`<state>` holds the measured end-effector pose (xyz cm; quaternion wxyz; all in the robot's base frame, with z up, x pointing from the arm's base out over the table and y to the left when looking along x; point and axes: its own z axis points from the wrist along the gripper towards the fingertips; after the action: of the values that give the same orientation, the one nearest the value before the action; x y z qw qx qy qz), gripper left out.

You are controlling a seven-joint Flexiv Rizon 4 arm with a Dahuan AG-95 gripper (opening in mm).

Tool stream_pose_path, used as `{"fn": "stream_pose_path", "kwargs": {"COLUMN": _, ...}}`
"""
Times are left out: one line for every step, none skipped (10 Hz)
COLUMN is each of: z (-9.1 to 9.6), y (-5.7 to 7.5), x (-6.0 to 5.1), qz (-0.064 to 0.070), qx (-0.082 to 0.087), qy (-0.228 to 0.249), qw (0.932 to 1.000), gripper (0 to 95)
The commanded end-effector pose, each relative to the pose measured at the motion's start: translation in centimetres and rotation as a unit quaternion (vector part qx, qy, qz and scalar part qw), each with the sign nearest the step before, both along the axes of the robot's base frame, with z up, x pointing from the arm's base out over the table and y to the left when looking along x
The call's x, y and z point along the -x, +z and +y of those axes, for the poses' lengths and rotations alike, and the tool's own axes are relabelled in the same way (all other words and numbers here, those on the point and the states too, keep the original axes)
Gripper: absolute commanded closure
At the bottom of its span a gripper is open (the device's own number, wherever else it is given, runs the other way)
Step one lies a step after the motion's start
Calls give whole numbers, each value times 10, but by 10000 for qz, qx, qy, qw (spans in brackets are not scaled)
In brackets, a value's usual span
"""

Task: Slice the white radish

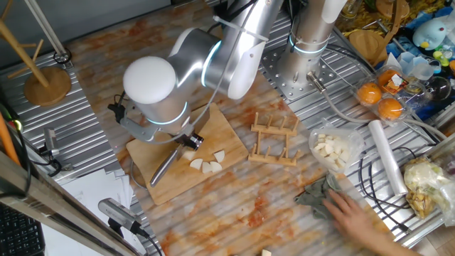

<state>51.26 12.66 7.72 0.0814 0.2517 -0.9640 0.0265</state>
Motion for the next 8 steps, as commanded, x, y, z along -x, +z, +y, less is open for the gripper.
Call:
{"fn": "stream_pose_path", "kwargs": {"z": 2, "y": -3, "x": 0, "qz": -4, "qx": -20, "qy": 10, "qw": 10000, "gripper": 950}}
{"fn": "stream_pose_path", "kwargs": {"z": 3, "y": -4, "x": 1, "qz": -4, "qx": -19, "qy": 9, "qw": 10000, "gripper": 950}}
{"fn": "stream_pose_path", "kwargs": {"z": 5, "y": -8, "x": 3, "qz": -20, "qx": 0, "qy": 19, "qw": 10000, "gripper": 950}}
{"fn": "stream_pose_path", "kwargs": {"z": 5, "y": -12, "x": 5, "qz": -32, "qx": 32, "qy": 35, "qw": 10000, "gripper": 950}}
{"fn": "stream_pose_path", "kwargs": {"z": 3, "y": -18, "x": 6, "qz": -69, "qx": 130, "qy": 169, "qw": 9997, "gripper": 950}}
{"fn": "stream_pose_path", "kwargs": {"z": -1, "y": -28, "x": 6, "qz": -115, "qx": 113, "qy": 219, "qw": 9996, "gripper": 950}}
{"fn": "stream_pose_path", "kwargs": {"z": -3, "y": -36, "x": 5, "qz": -138, "qx": 113, "qy": 217, "qw": 9996, "gripper": 950}}
{"fn": "stream_pose_path", "kwargs": {"z": -6, "y": -47, "x": 4, "qz": -131, "qx": 83, "qy": 247, "qw": 9996, "gripper": 950}}
